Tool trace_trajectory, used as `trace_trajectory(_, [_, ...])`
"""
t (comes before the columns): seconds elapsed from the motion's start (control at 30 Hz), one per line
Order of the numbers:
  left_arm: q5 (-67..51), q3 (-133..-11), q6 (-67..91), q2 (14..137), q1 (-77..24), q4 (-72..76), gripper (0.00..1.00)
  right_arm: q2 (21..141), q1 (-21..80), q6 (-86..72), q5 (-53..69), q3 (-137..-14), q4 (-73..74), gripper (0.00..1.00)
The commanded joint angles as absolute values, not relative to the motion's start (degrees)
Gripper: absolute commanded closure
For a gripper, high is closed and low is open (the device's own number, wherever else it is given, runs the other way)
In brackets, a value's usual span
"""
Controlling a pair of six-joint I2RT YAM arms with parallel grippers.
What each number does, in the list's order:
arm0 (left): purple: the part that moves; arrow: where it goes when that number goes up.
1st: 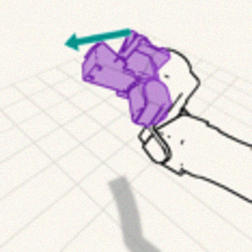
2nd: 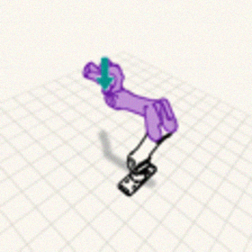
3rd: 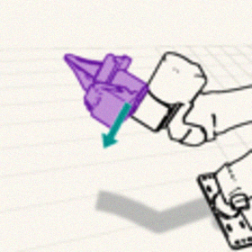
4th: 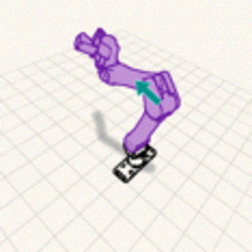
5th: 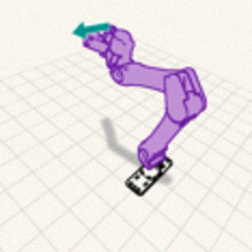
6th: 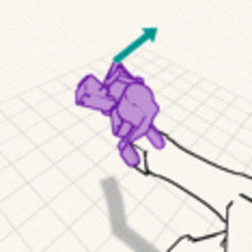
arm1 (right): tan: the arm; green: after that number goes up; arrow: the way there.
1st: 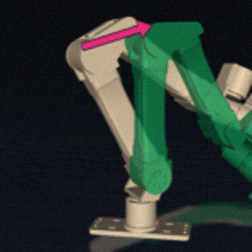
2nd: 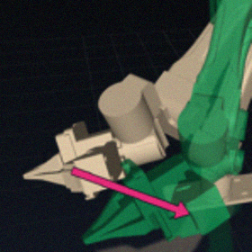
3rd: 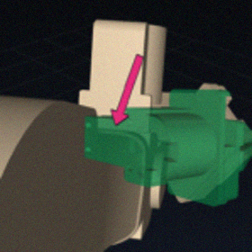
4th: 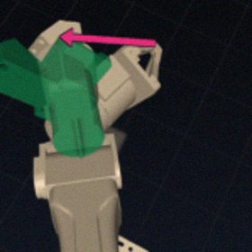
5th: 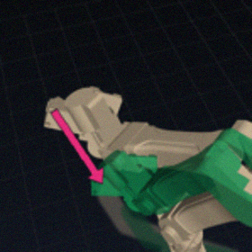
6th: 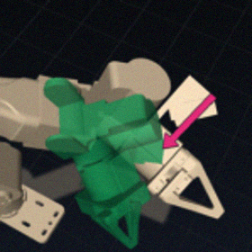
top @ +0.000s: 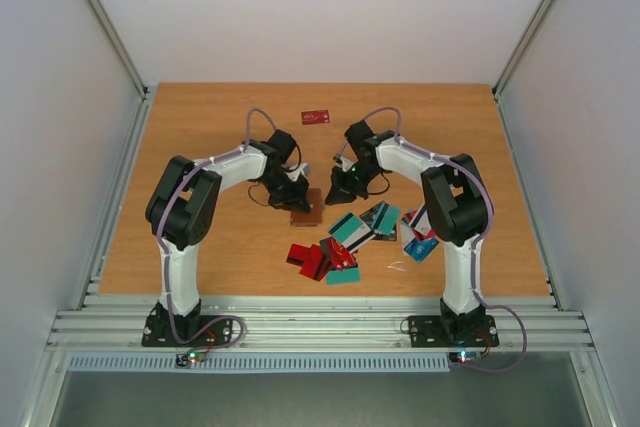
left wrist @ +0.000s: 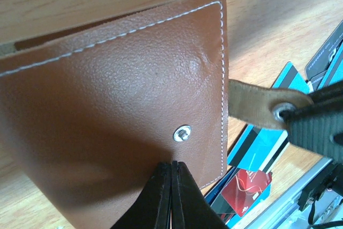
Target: Put the credit cards into the card holder
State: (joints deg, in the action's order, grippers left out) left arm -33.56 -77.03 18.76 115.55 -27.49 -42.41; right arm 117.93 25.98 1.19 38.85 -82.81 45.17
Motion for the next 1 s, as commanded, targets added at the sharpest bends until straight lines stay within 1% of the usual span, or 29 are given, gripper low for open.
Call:
trace_trajectory(0.0, [-30.13, -77.69, 18.19, 116.79, -27.86, -43.30, 0.96, 118.92, 28.06, 2.36, 41.18, -86.14, 45.30, 0.99])
trace_trajectory(0.7, [-31.55, -76.30, 19.01, 115.86, -27.78, -41.80, 0.98, 125.97, 30.28, 2.84, 44.39, -92.53, 48.26, 0.99])
trace_trajectory(0.8, [-31.19, -76.41, 18.75, 113.20, -27.46, -43.26, 0.94, 126.90, 30.35, 3.04, 44.40, -93.25, 49.20, 0.99])
trace_trajectory(0.9, [-30.20, -76.26, 18.44, 110.43, -26.64, -44.63, 0.83, 127.89, 30.62, 3.36, 44.30, -94.12, 50.21, 0.99])
trace_trajectory(0.97, [-28.58, -76.04, 18.07, 109.58, -26.25, -44.86, 0.79, 128.34, 30.74, 3.57, 44.23, -94.64, 50.71, 0.99])
